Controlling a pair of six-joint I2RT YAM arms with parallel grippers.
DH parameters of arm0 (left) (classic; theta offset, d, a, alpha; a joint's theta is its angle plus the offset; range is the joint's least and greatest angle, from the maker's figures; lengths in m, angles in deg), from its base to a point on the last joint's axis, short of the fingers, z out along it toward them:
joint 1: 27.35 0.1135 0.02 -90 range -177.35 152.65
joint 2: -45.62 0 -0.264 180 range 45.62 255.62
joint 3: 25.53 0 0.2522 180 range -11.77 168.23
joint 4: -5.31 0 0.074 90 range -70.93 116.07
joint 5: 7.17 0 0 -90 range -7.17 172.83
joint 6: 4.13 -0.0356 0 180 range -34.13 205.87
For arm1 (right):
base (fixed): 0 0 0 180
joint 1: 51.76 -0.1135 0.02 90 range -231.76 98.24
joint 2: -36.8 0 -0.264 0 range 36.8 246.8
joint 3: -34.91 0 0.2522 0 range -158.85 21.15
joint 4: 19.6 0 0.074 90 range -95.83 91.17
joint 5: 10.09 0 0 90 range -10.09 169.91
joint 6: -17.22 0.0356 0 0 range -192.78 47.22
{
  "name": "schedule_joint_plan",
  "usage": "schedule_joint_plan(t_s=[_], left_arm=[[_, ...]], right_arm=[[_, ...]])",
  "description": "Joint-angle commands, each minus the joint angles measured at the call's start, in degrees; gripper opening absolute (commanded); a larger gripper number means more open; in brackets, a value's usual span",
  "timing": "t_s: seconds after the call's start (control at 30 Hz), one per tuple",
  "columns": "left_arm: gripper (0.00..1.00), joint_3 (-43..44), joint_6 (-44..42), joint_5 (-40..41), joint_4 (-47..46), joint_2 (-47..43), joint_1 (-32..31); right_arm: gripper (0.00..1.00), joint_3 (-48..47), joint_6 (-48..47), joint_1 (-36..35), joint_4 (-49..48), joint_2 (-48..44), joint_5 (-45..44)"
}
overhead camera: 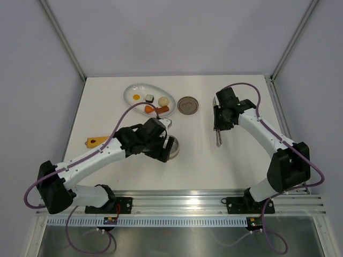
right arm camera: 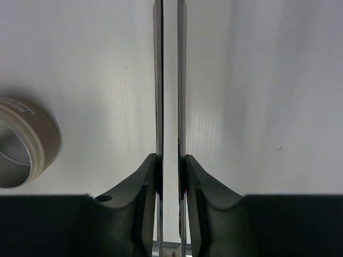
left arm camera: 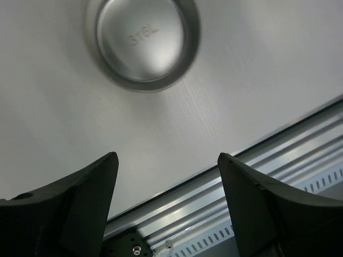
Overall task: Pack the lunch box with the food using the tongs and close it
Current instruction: Pick up the clamp at the center of the board, then adjust the packing box at the center of the board.
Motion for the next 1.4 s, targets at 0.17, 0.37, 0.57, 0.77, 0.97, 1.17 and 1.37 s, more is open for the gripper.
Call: schedule_joint_plan(t_s=[0.17,0.37,0.57,0.77,0.97,1.17,1.37], left_arm=[[0.78,-2.0,-1.4,-13.6,-9.9,6.2,-6.9],[0.77,-1.0,0.3,-10.6,-17.8,14.6,-6.9],[0.77,1.9,0.9,-9.2,-20.3,21.5,-6.8],[0.76,2.0,1.7,-4.8,-20.8,23.3,-4.4],[0.76,0.9,2.3,-3.2,-21.8,22.1,1.8],[0.76,3.3,1.2,-2.6,-17.2,20.8,3.4],[0.79,4.7,0.8,-7.4,-10.5,9.5,3.4]], right_arm=[[0.32,-5.8,0.1,-0.3,3.1,-4.4,-0.6],[0.32,-5.4,0.7,-0.3,2.7,-5.2,-0.4],[0.33,-6.6,0.0,-0.4,4.5,-6.3,-0.7],[0.33,-7.9,-0.1,-0.3,5.4,-6.9,-0.7],[0.33,-8.0,-0.5,-0.3,4.7,-6.9,0.8],[0.33,-11.2,-2.6,-2.4,4.7,-4.6,3.6],[0.34,-22.0,-5.6,-6.3,9.0,3.2,2.8]])
